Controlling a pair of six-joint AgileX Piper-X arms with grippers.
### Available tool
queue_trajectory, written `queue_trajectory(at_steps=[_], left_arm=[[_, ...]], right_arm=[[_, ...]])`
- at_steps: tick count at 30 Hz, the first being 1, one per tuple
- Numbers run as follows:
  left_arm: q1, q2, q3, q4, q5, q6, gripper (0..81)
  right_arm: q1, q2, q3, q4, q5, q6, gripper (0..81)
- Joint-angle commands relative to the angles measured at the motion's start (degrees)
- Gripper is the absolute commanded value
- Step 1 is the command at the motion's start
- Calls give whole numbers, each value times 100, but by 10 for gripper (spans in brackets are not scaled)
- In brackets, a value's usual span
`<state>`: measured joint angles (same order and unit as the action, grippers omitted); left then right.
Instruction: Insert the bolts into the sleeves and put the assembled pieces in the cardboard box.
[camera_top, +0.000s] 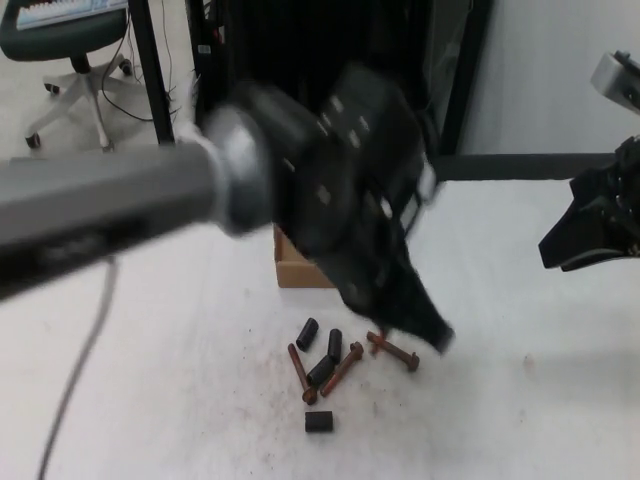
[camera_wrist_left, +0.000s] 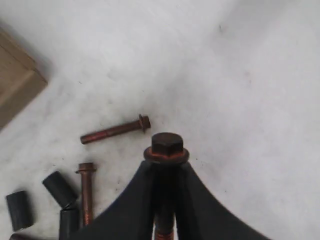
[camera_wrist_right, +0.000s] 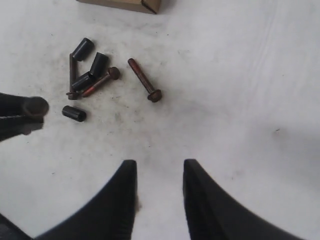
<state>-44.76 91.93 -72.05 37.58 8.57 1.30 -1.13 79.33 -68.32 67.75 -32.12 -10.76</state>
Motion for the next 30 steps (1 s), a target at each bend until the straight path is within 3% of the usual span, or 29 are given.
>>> queue_trajectory(at_steps=[1,6,10,16,23,30], left_arm=[[202,-397,193,32,26,-49,0],[950,-1624,1232,-89,341,-219,0],[1688,-2985,2148,-689,1005,-436,0],[2348,-4564,2966,-1377,1261,-181,0],[2807,-4852,3093,-818,1261,86,0],[2919,-4853,3093,-775,1261,395,0]], right_arm=[[-13,-65,11,72,-353,-112,309],[103,-65,11,2,-1484,-206,309],[545,-37,11,-135,-1439,-544,309],[1840,219,11,-1097,-708,-846,309],[3375,1057,11,-2326,33,-856,309],[4242,2119,0,-2546,1060,-1553,309]])
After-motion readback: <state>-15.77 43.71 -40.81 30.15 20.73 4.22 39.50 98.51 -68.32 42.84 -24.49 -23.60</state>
